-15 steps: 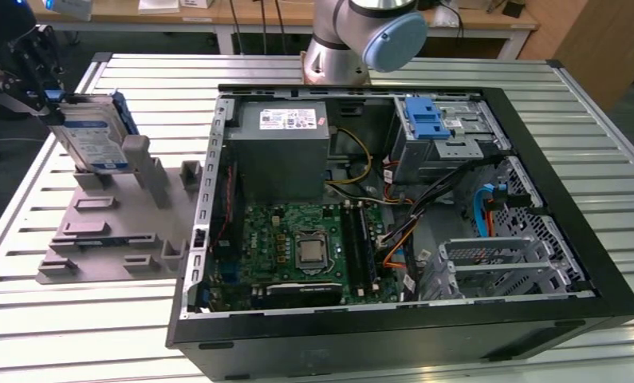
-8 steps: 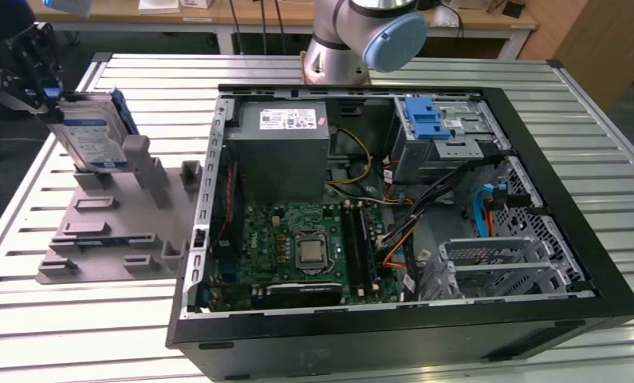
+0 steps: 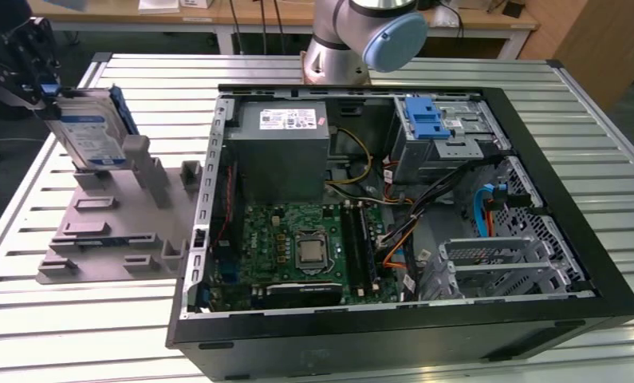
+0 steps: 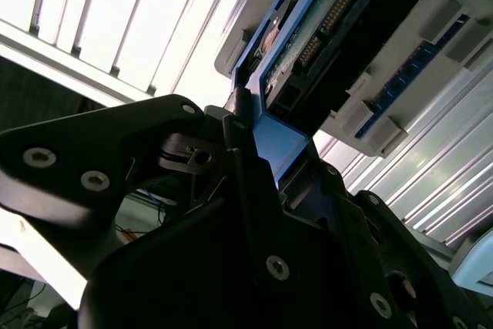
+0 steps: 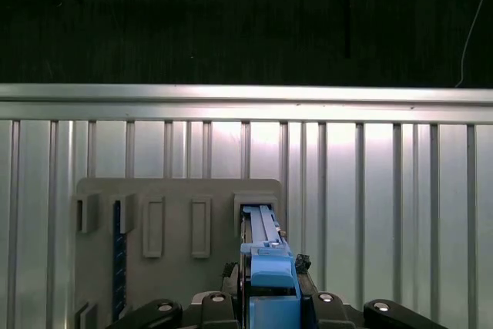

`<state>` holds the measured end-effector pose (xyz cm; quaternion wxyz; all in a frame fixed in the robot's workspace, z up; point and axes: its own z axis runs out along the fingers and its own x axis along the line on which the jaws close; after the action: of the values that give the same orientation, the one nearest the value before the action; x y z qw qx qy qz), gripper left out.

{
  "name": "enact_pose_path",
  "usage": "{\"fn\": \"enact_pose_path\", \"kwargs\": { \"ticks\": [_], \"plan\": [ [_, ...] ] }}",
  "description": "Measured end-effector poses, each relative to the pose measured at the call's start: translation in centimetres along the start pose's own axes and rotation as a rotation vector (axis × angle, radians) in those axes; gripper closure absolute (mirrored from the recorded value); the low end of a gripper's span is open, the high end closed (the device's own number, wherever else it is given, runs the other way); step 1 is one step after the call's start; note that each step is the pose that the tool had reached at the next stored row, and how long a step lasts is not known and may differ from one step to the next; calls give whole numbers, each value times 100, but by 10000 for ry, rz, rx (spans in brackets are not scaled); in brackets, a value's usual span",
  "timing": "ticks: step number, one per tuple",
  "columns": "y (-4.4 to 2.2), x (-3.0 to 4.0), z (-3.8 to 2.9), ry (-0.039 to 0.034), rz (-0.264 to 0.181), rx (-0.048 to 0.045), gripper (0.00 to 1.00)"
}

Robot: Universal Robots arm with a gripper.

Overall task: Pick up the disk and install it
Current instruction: 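Pick up the disk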

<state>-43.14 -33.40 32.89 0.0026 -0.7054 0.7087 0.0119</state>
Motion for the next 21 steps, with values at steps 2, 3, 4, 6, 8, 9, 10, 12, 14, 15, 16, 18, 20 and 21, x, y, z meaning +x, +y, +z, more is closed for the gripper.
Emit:
{"fn": "enact_pose_path", "kwargs": {
  "ticks": [2, 3, 4, 6, 8, 9, 10, 12, 14, 15, 16, 18, 20, 21],
  "plan": [
    [0, 0, -11, 0, 0, 0, 64],
    [0, 0, -16, 0, 0, 1, 64],
    [0, 0, -19, -1, 0, 1, 64],
    [0, -1, -27, -1, 0, 1, 64],
    [1, -1, -35, 0, 0, 0, 64],
    [0, -1, -37, -1, 1, 1, 64],
    [0, -1, -39, -1, 0, 2, 64],
    [1, -1, -45, 0, 0, -1, 64],
    [1, -1, -50, 0, 0, 0, 64],
    [1, -1, -53, 0, 0, 0, 64],
    [1, -1, -55, 0, 0, 1, 64],
    [1, -1, -61, 0, 0, 0, 64],
    [1, -2, -65, -1, 0, 1, 64],
    [1, -1, -67, -1, 0, 1, 64]
  ]
}}
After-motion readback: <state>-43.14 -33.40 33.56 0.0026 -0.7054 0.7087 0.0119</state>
